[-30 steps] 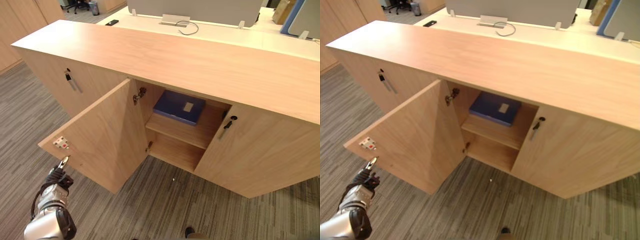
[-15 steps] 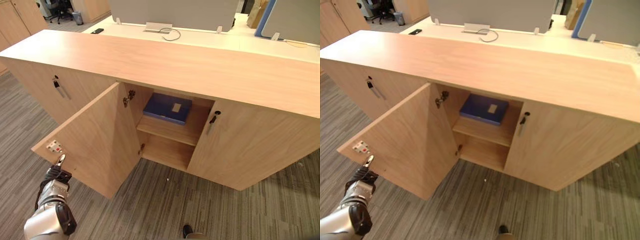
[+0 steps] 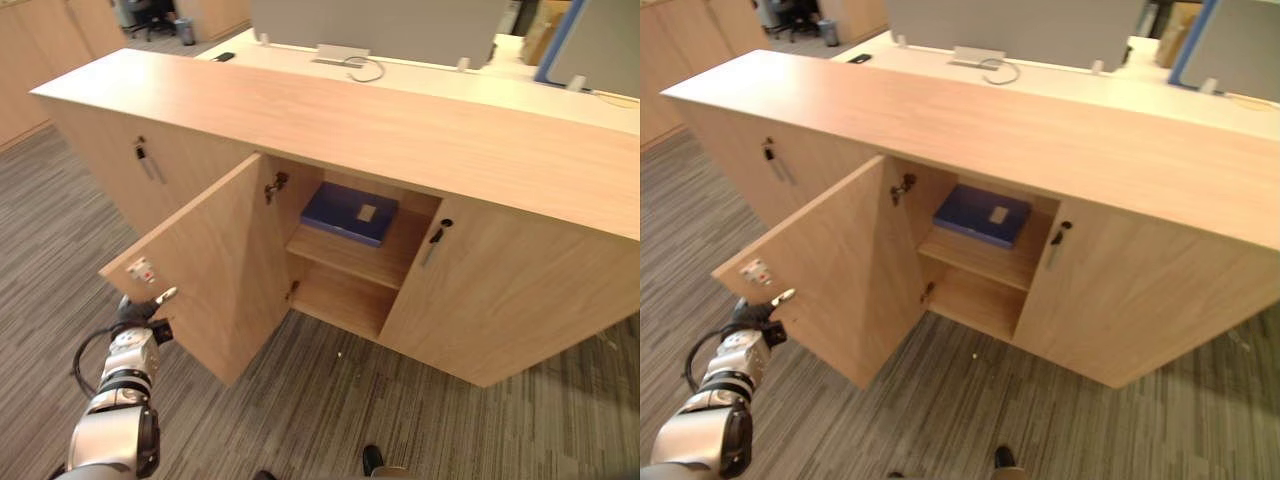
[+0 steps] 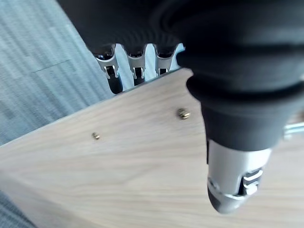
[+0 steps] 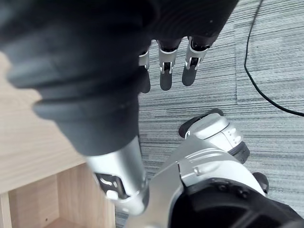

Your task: Walk over to the cabinet, pick up the folder, carry it to the office cabinet, place the folder inside the office cabinet, then close the office cabinet door

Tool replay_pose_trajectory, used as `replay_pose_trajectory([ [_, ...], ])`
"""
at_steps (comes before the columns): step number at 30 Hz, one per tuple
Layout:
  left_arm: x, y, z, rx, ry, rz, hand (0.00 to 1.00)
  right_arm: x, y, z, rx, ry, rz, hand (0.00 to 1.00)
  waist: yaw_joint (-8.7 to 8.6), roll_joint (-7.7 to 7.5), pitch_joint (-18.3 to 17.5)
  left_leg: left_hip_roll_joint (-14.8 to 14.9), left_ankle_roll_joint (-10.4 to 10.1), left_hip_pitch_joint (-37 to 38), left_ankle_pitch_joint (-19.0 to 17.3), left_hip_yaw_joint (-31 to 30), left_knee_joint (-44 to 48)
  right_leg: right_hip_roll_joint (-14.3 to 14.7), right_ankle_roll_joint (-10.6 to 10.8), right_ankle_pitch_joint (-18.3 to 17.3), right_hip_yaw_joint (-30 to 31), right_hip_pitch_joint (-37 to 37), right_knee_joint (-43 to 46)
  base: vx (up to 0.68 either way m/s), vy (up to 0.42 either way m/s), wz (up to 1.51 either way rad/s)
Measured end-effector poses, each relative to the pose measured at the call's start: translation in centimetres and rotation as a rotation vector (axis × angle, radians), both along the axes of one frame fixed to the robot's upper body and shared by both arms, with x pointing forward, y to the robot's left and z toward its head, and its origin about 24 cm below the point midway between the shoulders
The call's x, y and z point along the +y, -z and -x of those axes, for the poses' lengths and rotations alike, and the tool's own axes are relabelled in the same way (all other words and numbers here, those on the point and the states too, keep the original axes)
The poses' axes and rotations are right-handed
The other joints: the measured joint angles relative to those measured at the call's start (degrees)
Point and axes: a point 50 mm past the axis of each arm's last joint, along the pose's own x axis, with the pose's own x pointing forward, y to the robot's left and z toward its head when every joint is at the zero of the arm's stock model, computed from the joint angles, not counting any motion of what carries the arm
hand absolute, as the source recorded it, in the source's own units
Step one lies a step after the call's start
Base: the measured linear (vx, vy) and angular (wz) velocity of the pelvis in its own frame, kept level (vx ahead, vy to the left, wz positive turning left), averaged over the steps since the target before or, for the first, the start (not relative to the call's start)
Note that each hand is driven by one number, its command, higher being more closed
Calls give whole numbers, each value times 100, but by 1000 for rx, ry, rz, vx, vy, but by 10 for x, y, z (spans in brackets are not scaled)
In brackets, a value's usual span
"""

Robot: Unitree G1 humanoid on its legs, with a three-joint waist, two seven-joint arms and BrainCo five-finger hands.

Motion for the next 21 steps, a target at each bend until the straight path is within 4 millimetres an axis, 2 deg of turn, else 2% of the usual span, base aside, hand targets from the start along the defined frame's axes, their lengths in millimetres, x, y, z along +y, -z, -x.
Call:
replay_pose_trajectory([
  [1, -3, -7, -1, -23, 39, -59, 0, 1, -1, -3, -11, -17, 3, 0, 0, -59, 0, -48, 5, -35, 9, -24, -1, -62, 27, -86, -27, -1, -6, -87, 8, 64],
  [3, -35, -33, -4, -146, 228, -229, 0, 1, -4, -10, -30, -66, 22, 0, 0, -162, -29, -160, 15, -175, 56, -204, 28, -251, 41, -197, -308, -6, -1, -44, 39, 71],
  [5, -60, -40, -1, -211, 345, -306, 0, 0, -6, -17, -56, -74, 31, 0, 8, -201, -42, -208, 84, -197, 95, -231, -1, -289, 42, -197, -333, 41, -9, -17, 63, 42],
  [6, -95, -45, 2, -279, 507, -374, 0, 2, -7, -24, -77, -99, 29, 0, 4, -289, -99, -328, 126, -222, 65, -257, -6, -394, 42, -197, -329, 43, -10, -9, 80, 27],
  [8, -135, -49, 4, -341, 670, -397, 0, 6, -7, -31, -88, -141, 27, 0, -38, -337, -147, -436, 214, -255, 3, -286, -9, -480, 42, -197, -294, 37, -1, 3, 104, 18],
  [10, -184, -48, 13, -395, 858, -407, 0, 12, -7, -46, -124, -163, 15, 0, -238, -352, -173, -555, 287, -287, -48, -336, -11, -540, 2, -224, -256, -10, 110, 7, 77, 14],
  [11, -201, -45, 17, -403, 934, -404, 0, 15, -7, -51, -136, -163, 9, 0, -305, -357, -176, -588, 299, -292, -60, -354, -14, -538, 3, -228, -252, -26, 181, 4, 26, 11],
  [12, -220, -44, 24, -415, 1025, -404, 0, 17, -5, -54, -137, -162, 3, 0, -362, -372, -187, -633, 277, -305, -83, -373, -19, -544, -65, -284, -237, -57, 199, -1, 10, 12],
  [13, -238, -42, 34, -429, 1125, -390, 0, 19, -3, -54, -128, -158, -4, 0, -414, -430, -260, -718, 175, -349, -148, -349, -12, -674, -92, -334, -217, -133, 200, 30, 68, 0],
  [14, -266, -40, 49, -461, 1268, -350, 0, 20, 0, -55, -116, -155, -4, 0, -427, -436, -338, -683, 382, -513, -180, -409, 381, -761, -69, -346, -175, -226, 202, 40, 54, -19],
  [15, -294, -36, 68, -471, 1411, -294, 0, 21, 2, -54, -99, -154, -8, 0, -437, -379, -358, -626, 460, -495, -342, -238, 430, -656, -77, -348, -31, -166, 148, 53, 56, -35],
  [16, -305, -35, 77, -480, 1471, -267, 0, 23, 2, -56, -101, -162, -10, 0, -428, -364, -394, -643, 444, -468, -362, -192, 318, -637, -86, -355, -20, -179, 171, 36, -13, -49],
  [17, -322, -36, 90, -509, 1550, -220, 0, 27, 3, -60, -104, -182, -16, 0, -448, -248, -400, -587, 423, -478, -351, -125, 103, -434, -57, -339, -43, -293, 405, 42, -14, -36],
  [18, -333, -40, 97, -532, 1596, -184, 0, 32, 6, -60, -94, -181, -32, 0, -573, -272, -428, -575, 38, -509, -571, -72, -23, -227, -96, -365, -122, -400, 687, 71, -16, -16],
  [19, -335, -42, 98, -549, 1611, -179, 0, 38, 7, -59, -91, -175, -47, 0, -632, -585, -465, -723, 284, -546, -652, -75, 397, -452, -340, -575, -116, -368, 533, 70, -31, -24],
  [20, -343, -45, 97, -566, 1611, -144, 0, 33, 6, -60, -93, -181, -28, 0, -589, -512, -354, -242, 603, -650, -1202, -452, 1997, -391, -80, -460, -81, -296, 382, 93, 4, -51],
  [21, -350, -45, 96, -557, 1626, -118, 0, 21, 6, -59, -78, -183, 10, 0, -564, -248, -287, -43, 359, -643, -1649, -583, 2172, -193, -52, -409, 5, -73, 118, 54, 26, -74],
])
